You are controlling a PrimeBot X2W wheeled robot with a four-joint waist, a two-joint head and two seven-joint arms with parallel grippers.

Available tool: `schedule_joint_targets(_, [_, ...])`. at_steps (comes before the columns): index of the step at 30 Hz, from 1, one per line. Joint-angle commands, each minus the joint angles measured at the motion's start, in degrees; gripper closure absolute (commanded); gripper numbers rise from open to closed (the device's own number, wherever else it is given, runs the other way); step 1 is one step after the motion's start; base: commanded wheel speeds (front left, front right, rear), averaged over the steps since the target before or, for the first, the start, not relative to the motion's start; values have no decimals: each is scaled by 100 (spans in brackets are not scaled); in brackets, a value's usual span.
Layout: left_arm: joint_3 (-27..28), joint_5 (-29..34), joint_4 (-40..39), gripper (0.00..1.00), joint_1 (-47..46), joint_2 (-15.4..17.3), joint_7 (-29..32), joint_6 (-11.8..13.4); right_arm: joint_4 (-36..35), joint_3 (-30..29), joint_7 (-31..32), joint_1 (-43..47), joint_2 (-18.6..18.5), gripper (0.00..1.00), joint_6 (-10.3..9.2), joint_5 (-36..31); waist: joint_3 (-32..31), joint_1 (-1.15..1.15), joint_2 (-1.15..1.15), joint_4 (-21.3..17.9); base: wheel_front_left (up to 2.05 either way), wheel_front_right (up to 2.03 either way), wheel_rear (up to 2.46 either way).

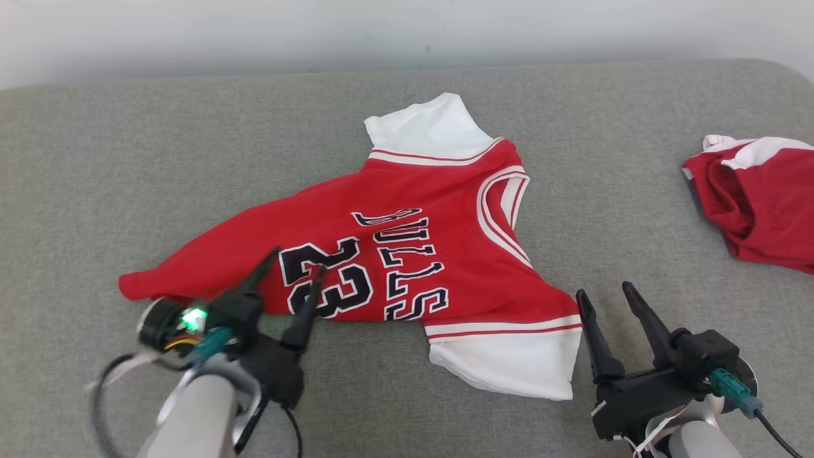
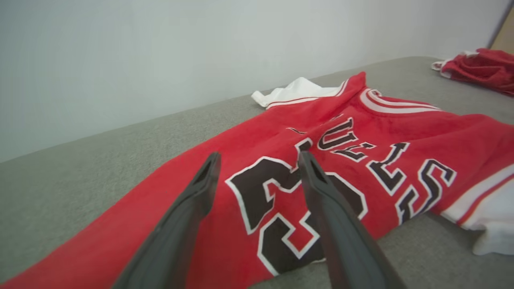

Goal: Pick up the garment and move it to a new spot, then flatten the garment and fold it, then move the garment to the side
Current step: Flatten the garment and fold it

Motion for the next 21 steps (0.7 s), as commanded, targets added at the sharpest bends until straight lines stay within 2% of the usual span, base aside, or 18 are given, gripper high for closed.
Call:
schedule_joint_targets(1, [-183,93,226,0,-226,19,-6,-45,15,31,0,-56,8,0,-4,59,-1,-1,0,-39,0,0,0])
schedule_joint_targets(6, [-669,150,961,0,-750,52,-6,-82,27,79,0,-85,28,0,-4,49,22,-1,0,-152,0,0,0])
schedule_joint_targets(13, [-828,216,1393,0,-1060,106,-6,6,37,67,0,-49,4,0,-4,63,55,-1,0,-256,0,0,0])
schedule_joint_targets(14, [-842,209,1420,15,-1086,110,-6,16,40,62,0,-43,5,0,-4,59,59,-1,0,-262,0,0,0])
schedule_joint_targets(15, [-865,212,1447,51,-1103,120,-6,32,41,55,0,-38,8,0,-4,56,62,-1,0,-265,0,0,0])
schedule_joint_targets(18, [-917,203,1606,73,-1124,139,-6,50,47,45,0,-37,16,0,-4,41,81,-1,0,-268,0,0,0])
schedule_joint_targets(19, [-930,189,1635,75,-1146,135,-6,64,51,48,0,-50,19,0,-4,41,90,-1,0,-269,0,0,0])
schedule_joint_targets(21, [-936,158,1595,87,-1194,145,-6,105,50,46,0,-87,29,0,-4,42,113,-1,0,-266,0,0,0])
